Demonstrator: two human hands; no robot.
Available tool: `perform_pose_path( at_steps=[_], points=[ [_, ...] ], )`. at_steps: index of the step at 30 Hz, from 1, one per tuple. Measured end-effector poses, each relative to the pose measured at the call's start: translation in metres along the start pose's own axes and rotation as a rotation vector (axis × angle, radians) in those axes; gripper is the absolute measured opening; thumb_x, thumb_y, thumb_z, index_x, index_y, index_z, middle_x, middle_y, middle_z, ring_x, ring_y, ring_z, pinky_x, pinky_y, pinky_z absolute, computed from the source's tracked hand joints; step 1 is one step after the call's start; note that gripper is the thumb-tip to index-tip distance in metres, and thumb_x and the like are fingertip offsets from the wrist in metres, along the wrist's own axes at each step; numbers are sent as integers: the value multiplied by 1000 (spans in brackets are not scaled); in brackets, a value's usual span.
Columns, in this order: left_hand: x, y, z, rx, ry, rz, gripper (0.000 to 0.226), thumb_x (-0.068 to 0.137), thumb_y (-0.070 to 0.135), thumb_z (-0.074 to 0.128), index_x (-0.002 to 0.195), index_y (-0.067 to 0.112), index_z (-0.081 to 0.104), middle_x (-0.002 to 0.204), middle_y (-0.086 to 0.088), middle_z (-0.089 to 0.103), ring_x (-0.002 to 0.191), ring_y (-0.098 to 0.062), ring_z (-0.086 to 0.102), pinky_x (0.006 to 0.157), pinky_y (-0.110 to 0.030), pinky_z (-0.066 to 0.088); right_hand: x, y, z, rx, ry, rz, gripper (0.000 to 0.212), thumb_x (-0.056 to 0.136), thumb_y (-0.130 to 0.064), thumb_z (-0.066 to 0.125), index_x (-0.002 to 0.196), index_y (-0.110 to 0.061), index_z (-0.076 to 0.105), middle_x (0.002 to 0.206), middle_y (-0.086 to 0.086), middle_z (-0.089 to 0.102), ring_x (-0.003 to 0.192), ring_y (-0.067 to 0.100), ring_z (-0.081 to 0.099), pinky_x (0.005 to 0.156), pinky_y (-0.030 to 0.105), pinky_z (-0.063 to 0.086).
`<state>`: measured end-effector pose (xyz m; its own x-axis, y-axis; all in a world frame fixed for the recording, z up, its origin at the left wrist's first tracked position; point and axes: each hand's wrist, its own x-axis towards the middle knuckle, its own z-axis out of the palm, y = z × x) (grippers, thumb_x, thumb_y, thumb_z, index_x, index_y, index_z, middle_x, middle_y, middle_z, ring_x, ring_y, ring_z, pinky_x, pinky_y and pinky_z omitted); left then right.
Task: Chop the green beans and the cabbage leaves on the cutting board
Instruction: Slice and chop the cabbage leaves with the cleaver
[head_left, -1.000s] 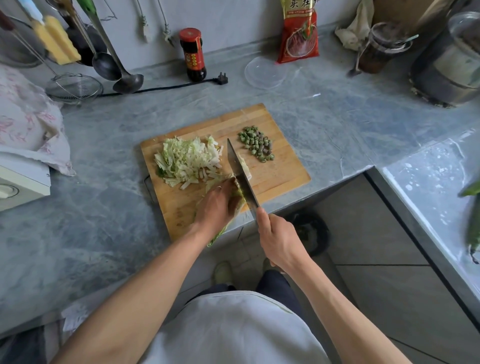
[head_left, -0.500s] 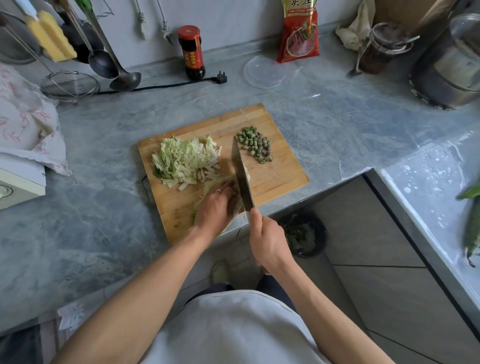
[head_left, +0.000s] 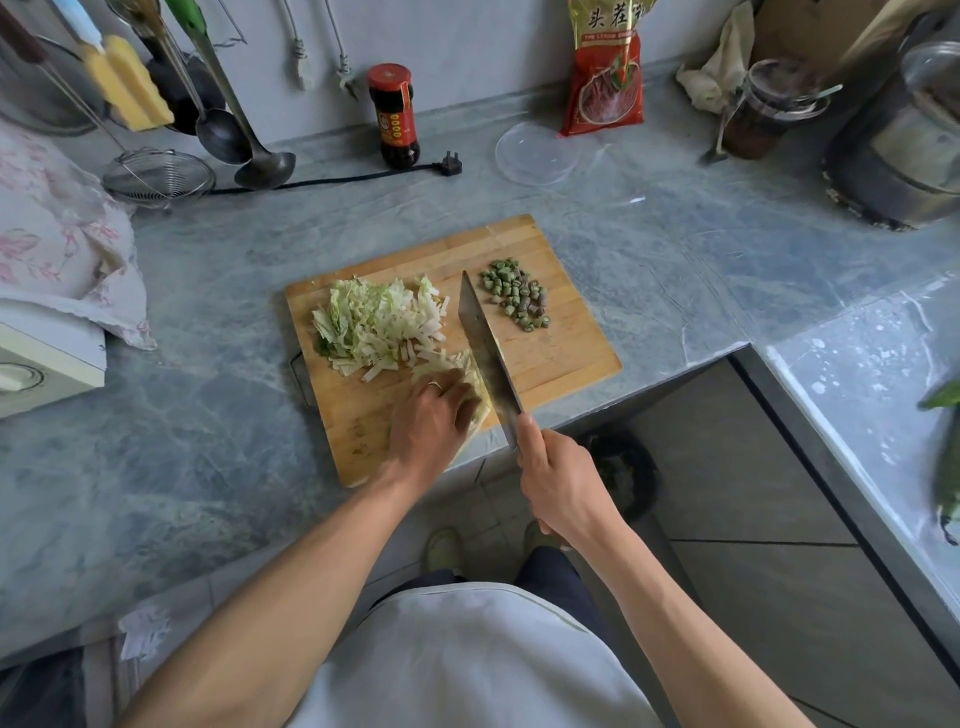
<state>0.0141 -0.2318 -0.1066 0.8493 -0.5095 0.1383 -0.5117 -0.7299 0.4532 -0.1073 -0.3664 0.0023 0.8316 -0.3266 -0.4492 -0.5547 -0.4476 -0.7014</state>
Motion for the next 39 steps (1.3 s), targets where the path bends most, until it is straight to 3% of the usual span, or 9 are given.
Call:
perform_pose_path(
  at_steps=[7, 10, 14, 22, 26, 29, 33, 36, 39],
  points=[
    [-1, 3, -3, -59, 3, 26, 43, 100, 32, 40, 106, 6, 74, 118, -16, 69, 109, -35, 63, 85, -46, 57, -5, 1, 6, -48, -8, 8, 68, 102, -58, 25, 80, -2, 57, 67, 10, 61, 54, 21, 58, 57, 36, 51],
    [-2, 3, -4, -68, 21, 40, 28, 99, 26, 52, 106, 9, 74, 116, -13, 70, 108, -34, 62, 80, -45, 58, -5, 1, 8, -72, -12, 12, 65, 102, -59, 24, 77, -8, 55, 65, 6, 58, 50, 20, 57, 54, 35, 53],
    [-4, 6, -6, -93, 71, 52, 15, 94, 13, 66, 105, 8, 75, 112, -13, 72, 106, -33, 64, 81, -40, 58, -6, 2, 12, -73, -9, 12, 63, 102, -60, 25, 75, -10, 52, 64, 4, 55, 56, 23, 56, 66, 47, 58],
    [-3, 4, -6, -132, 95, 75, 18, 96, 21, 63, 106, 15, 76, 115, -3, 72, 110, -25, 59, 70, -33, 54, 1, -2, 23, -68, 27, 8, 63, 103, -55, 24, 74, -7, 52, 66, 11, 57, 66, 35, 59, 72, 53, 54],
    [-4, 4, -7, -176, 88, 84, 29, 97, 27, 51, 104, 15, 76, 111, -3, 72, 107, -24, 59, 73, -31, 52, 7, -13, 35, -33, 85, -14, 59, 105, -51, 25, 71, -8, 49, 73, 14, 59, 72, 36, 57, 74, 51, 51],
    [-4, 3, -5, -175, 70, 35, 22, 95, 21, 57, 104, 13, 76, 112, -6, 72, 107, -26, 60, 77, -33, 53, 7, -11, 43, 36, 118, 38, 62, 103, -55, 21, 69, -12, 50, 68, 13, 62, 65, 33, 61, 70, 49, 54],
    [-5, 6, -7, -221, 56, -42, 19, 90, 11, 67, 109, 9, 70, 107, -7, 71, 103, -26, 62, 76, -38, 56, 12, -10, 28, 144, 83, 108, 63, 104, -55, 20, 69, -13, 51, 54, 8, 56, 40, 21, 55, 48, 34, 51],
    [-7, 3, -6, -252, 32, -72, 24, 90, 15, 66, 113, 10, 64, 106, -8, 69, 96, -27, 65, 75, -39, 56, 13, -13, 14, 146, 48, 111, 65, 103, -58, 22, 67, -11, 48, 52, 8, 53, 38, 21, 50, 45, 35, 49],
    [-6, -2, -1, -215, 39, -60, 21, 94, 22, 64, 109, 9, 69, 120, -7, 68, 101, -27, 67, 81, -42, 58, 9, -13, 7, 120, 16, 105, 64, 101, -60, 24, 68, -10, 46, 51, 6, 51, 37, 18, 47, 48, 34, 45]
  ],
)
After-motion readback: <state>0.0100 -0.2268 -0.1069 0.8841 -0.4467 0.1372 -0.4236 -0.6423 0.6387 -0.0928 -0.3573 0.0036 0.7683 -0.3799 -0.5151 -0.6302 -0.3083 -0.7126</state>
